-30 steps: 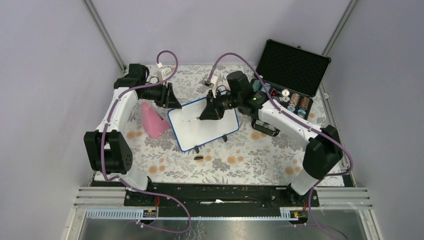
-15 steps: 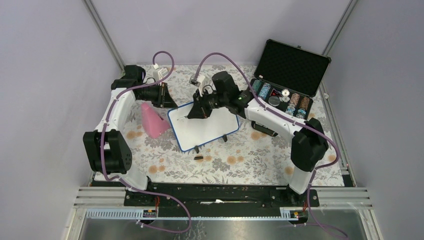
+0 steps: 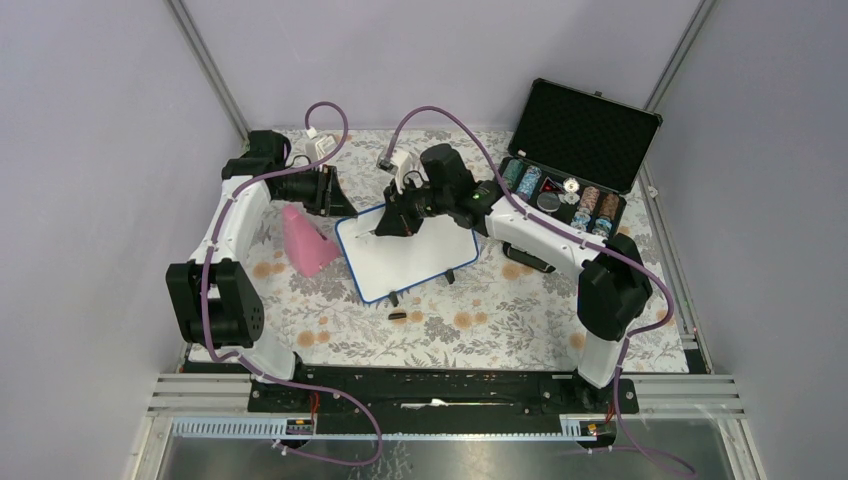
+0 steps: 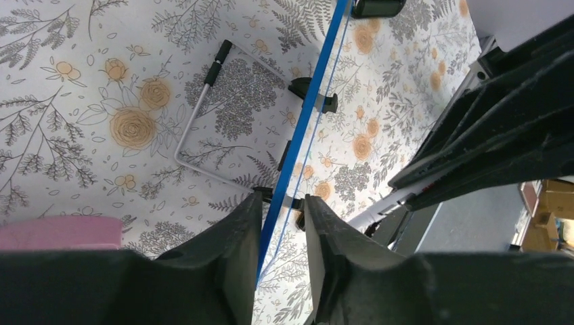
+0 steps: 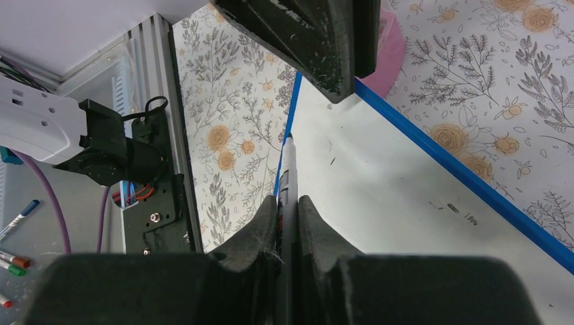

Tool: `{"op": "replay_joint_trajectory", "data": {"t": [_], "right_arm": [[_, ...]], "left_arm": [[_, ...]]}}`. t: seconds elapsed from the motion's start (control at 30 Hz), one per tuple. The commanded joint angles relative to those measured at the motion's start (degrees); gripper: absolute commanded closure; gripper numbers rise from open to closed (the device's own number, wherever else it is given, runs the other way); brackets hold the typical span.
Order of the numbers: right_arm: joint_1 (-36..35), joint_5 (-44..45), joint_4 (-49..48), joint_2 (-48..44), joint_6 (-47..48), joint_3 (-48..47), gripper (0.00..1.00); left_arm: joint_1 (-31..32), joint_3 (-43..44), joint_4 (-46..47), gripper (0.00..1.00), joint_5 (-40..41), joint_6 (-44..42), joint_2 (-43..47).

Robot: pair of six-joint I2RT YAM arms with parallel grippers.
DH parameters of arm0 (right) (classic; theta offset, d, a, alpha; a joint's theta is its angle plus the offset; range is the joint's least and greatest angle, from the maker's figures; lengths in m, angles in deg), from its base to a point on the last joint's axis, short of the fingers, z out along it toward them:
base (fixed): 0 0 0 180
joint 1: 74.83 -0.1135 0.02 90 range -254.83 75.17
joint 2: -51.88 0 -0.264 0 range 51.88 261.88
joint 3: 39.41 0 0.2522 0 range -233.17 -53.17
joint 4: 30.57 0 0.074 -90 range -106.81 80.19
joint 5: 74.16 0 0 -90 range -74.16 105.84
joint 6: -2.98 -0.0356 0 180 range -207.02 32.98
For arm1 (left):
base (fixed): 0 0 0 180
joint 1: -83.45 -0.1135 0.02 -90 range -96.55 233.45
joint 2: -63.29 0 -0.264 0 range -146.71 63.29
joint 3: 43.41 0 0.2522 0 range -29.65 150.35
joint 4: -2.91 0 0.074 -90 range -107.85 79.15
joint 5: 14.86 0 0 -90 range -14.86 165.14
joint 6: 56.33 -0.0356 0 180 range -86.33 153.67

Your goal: Write a sentence on the whiteboard

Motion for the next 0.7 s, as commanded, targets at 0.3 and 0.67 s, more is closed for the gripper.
{"op": "replay_joint_trajectory", "data": {"t": [0.3, 0.67], "right_arm": [[-0.7, -0.6, -7.2, -4.2, 0.2, 5.5, 1.00], [-0.7, 0.0, -5.2, -0.8, 0.4, -0.6, 1.00]], "left_arm": [[-1.4, 0.5, -2.8, 0.73, -3.9, -3.1, -0.3], [-1.4, 0.5, -3.2, 0.82, -4.4, -3.2, -1.2]]}}
